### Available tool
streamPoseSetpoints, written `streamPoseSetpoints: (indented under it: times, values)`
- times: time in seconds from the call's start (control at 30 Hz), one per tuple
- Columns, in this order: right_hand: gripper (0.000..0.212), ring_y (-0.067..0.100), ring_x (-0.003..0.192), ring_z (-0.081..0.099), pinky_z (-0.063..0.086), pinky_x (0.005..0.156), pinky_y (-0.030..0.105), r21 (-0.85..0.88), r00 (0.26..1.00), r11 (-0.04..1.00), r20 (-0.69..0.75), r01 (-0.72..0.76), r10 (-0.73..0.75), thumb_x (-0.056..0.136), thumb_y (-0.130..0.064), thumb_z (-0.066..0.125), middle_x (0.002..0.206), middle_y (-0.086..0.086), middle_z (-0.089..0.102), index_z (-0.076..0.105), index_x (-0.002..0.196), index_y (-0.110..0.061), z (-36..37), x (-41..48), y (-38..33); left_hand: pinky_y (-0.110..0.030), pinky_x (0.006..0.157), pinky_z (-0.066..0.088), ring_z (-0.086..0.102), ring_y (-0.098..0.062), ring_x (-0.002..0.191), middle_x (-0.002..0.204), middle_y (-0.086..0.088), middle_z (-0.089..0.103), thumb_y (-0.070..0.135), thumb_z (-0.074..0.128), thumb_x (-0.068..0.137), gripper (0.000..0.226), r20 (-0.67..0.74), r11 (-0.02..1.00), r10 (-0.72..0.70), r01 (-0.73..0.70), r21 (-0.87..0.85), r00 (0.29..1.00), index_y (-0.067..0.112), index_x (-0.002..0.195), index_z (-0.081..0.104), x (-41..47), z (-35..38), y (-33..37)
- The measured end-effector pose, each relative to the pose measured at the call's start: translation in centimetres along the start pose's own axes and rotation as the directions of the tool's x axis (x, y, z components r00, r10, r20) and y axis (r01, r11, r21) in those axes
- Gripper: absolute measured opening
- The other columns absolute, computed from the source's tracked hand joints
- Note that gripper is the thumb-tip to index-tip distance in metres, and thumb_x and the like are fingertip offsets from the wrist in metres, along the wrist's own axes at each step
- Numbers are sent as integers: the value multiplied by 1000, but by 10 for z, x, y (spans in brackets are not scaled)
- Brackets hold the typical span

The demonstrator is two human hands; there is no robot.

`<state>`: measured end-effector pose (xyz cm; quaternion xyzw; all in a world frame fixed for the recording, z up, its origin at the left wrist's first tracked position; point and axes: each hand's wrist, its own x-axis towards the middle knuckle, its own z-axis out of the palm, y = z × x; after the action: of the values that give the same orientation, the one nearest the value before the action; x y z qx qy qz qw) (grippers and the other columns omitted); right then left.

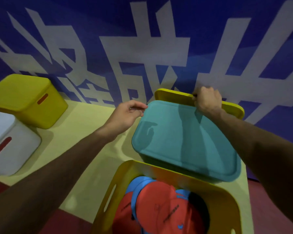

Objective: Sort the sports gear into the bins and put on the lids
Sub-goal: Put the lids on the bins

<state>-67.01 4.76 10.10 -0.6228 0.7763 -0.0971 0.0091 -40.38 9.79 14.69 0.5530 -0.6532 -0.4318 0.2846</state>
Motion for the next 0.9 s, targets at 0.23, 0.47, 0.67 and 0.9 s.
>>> streamPoseSetpoints:
  times: [0.23, 0.47, 0.67, 0.9]
  values:
    - [23, 33, 98, 62, 40, 90, 38, 87, 979, 996, -198, -19, 36, 89, -11, 54, 100, 13, 72, 73, 100, -17, -55, -42, -10, -18, 82, 48, 65, -6, 94, 105, 0, 70, 6, 57, 90, 22, -10, 987, -22, 20, -162, 1000, 25, 96, 65, -25, -9, 18]
    - [20, 27, 98, 64, 40, 92, 36, 165, 902, 984, -433, 73, 6, 85, -14, 65, 98, 9, 74, 75, 102, -16, -117, -107, -35, -35, 91, 52, 68, -22, 99, 113, -10, 66, 20, 50, 98, 29, 58, 932, -24, 43, -361, 998, 11, 125, 52, -71, -32, 40]
    - [16, 19, 87, 60, 35, 88, 32, 167, 855, 969, -513, 184, -74, 83, -11, 68, 84, 1, 75, 76, 94, -18, -135, -185, -93, -47, 89, 54, 68, -33, 100, 120, -20, 61, 45, 55, 92, 41, 257, 682, -116, 265, -682, 959, 21, 122, 41, -122, -72, 37]
    - [20, 18, 89, 60, 36, 84, 25, 50, 880, 951, -396, 307, -263, 84, -12, 69, 93, 1, 74, 74, 103, -16, -130, -286, -154, -40, 71, 57, 66, -36, 97, 123, -25, 58, 12, 46, 99, 32, 296, 274, -194, 342, -899, 935, 4, 130, 42, -181, -103, -12]
